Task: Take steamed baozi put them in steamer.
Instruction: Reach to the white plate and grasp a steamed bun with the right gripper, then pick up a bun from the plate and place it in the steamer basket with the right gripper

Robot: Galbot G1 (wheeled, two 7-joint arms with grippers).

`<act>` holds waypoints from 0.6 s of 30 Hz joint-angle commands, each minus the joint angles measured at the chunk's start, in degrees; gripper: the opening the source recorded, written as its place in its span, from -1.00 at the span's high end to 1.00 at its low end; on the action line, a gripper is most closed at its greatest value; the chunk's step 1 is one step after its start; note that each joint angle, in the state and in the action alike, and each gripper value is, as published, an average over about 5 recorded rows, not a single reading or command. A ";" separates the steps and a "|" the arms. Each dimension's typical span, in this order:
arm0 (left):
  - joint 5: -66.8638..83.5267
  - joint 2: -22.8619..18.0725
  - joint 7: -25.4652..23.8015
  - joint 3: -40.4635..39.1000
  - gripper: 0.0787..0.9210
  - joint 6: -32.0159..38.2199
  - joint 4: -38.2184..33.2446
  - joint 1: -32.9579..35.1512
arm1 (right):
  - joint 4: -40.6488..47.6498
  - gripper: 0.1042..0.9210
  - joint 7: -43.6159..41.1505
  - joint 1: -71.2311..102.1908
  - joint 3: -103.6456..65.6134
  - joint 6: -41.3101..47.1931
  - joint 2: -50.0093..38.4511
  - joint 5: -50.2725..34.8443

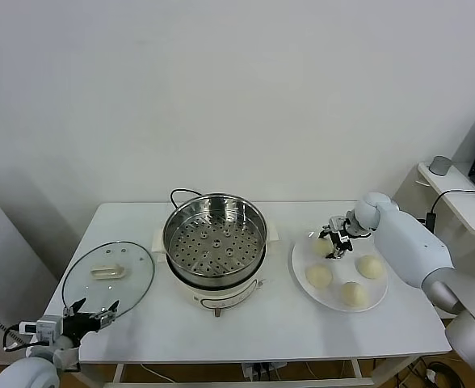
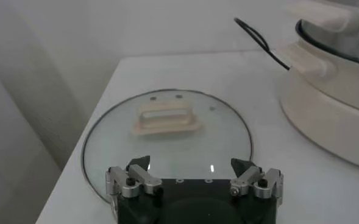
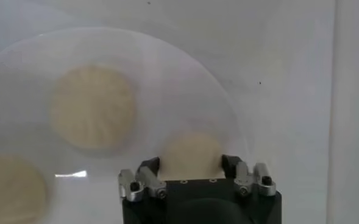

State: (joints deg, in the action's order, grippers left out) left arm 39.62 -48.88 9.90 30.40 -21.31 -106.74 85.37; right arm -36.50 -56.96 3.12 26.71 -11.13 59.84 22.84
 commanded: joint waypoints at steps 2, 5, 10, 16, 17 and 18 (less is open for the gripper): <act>-0.03 0.11 0.02 0.15 -0.77 0.15 -0.13 0.36 | 1.26 0.07 -0.02 0.40 -1.80 0.37 0.84 0.93; -0.04 0.12 0.05 0.31 -0.77 0.14 -0.19 0.46 | -0.17 0.09 -0.53 0.06 -1.27 0.51 0.02 -0.20; -0.20 -0.06 0.11 0.52 -0.77 0.05 -0.48 0.76 | -6.36 0.09 -1.83 -2.36 3.15 1.87 -3.76 -5.31; -1.08 -0.31 0.12 0.45 -0.77 0.01 -1.00 1.16 | -17.79 0.09 -3.73 -11.97 14.62 2.50 -10.26 -14.07; -1.15 -0.33 0.11 0.43 -0.77 0.01 -1.07 1.19 | -19.48 0.09 -3.99 -13.95 16.50 2.39 -11.05 -15.62; -1.21 -0.35 0.11 0.40 -0.77 0.01 -1.13 1.21 | -21.02 0.09 -4.23 -16.05 18.37 2.11 -11.71 -16.99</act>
State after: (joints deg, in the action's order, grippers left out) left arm 38.58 -49.23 10.01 30.86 -21.29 -107.84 86.50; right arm -49.39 -60.33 -6.43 37.47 -9.70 52.31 12.23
